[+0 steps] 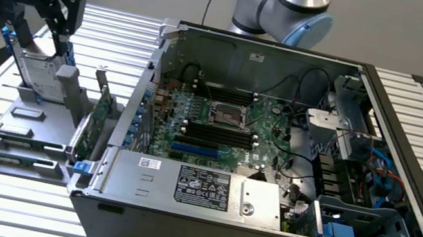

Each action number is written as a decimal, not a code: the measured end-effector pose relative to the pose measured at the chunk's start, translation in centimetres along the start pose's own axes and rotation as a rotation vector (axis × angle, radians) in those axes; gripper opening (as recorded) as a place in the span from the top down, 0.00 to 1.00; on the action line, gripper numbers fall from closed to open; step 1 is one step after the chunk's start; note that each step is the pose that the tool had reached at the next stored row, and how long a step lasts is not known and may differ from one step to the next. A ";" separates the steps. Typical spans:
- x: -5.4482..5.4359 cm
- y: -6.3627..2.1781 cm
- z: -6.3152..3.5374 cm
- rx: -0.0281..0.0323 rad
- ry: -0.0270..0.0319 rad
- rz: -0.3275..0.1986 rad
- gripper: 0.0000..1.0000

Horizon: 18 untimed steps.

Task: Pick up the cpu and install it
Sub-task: 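Pick up the cpu and move it towards the insertion slot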

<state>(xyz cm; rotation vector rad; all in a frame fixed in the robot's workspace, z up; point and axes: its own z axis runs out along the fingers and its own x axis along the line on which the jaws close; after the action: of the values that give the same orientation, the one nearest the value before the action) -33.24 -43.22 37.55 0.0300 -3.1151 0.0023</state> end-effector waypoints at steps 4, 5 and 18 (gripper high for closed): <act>-1.7 -0.03 -0.65 -0.0002 0.0015 -0.002 0.45; -2.2 -0.04 -0.80 -0.0002 0.0019 -0.002 0.45; -7.1 -0.14 -1.92 -0.0013 0.0045 -0.019 0.45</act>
<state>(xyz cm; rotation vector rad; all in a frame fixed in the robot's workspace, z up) -26.07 -43.22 39.28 0.0600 -3.1101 0.0000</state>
